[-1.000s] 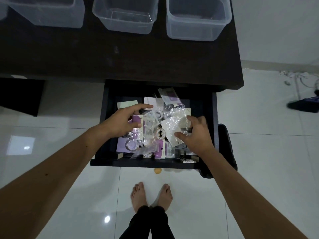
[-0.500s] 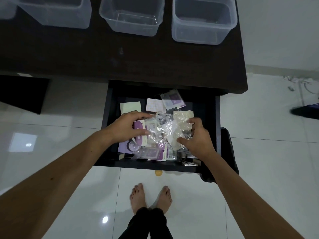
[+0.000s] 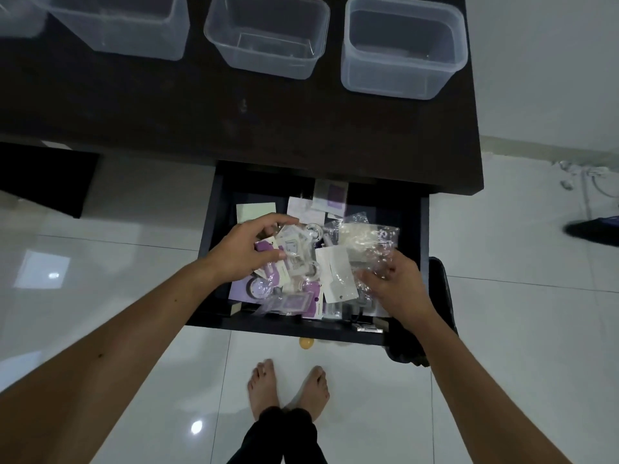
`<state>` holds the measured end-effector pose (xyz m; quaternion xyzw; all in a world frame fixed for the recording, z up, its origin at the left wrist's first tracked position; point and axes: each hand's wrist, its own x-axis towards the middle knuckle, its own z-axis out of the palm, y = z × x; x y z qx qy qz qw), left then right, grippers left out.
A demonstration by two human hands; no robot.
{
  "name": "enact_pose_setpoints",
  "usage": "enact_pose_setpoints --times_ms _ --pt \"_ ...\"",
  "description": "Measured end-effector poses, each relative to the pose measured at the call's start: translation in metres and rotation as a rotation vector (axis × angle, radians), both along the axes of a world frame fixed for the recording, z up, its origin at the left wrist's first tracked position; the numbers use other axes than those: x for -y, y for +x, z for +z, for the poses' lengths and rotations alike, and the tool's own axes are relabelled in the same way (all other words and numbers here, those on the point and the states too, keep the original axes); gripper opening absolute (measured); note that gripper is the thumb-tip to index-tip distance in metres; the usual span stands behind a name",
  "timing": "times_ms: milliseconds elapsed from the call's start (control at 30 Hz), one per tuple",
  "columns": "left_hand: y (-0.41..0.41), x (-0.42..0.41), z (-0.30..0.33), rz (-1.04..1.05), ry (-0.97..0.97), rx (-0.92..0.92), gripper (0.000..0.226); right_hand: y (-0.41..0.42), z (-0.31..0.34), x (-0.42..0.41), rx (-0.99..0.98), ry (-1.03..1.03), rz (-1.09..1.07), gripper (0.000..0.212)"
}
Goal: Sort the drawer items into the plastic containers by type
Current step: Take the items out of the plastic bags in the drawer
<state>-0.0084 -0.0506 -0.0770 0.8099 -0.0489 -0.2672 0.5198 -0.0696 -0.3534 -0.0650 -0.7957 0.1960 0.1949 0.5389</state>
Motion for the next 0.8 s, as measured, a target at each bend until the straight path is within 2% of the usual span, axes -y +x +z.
enact_pose_setpoints --times_ms 133,267,367,500,600,733,800 --pt "0.002 -0.001 0.002 0.027 0.005 0.034 0.061 0.001 0.017 0.002 0.027 0.112 -0.021 0.012" --pt "-0.001 0.002 0.011 0.082 -0.039 0.029 0.068 0.01 0.036 -0.005 0.032 0.267 -0.064 0.008" --pt "-0.004 0.005 0.012 0.09 -0.061 0.046 0.069 0.02 0.034 -0.019 -0.05 0.326 -0.038 0.014" --pt "-0.007 0.01 0.014 0.111 -0.111 0.064 0.066 0.029 0.02 -0.049 -0.11 0.255 -0.001 0.025" --pt "-0.01 0.012 0.013 0.098 -0.145 0.04 0.058 0.03 0.011 -0.068 -0.061 0.165 -0.007 0.038" --pt "-0.014 0.012 0.007 0.089 -0.158 0.039 0.049 0.036 0.002 -0.076 -0.044 0.146 0.053 0.056" --pt "-0.016 0.011 0.002 0.121 -0.16 0.025 0.042 0.042 0.001 -0.075 0.006 0.056 0.09 0.058"
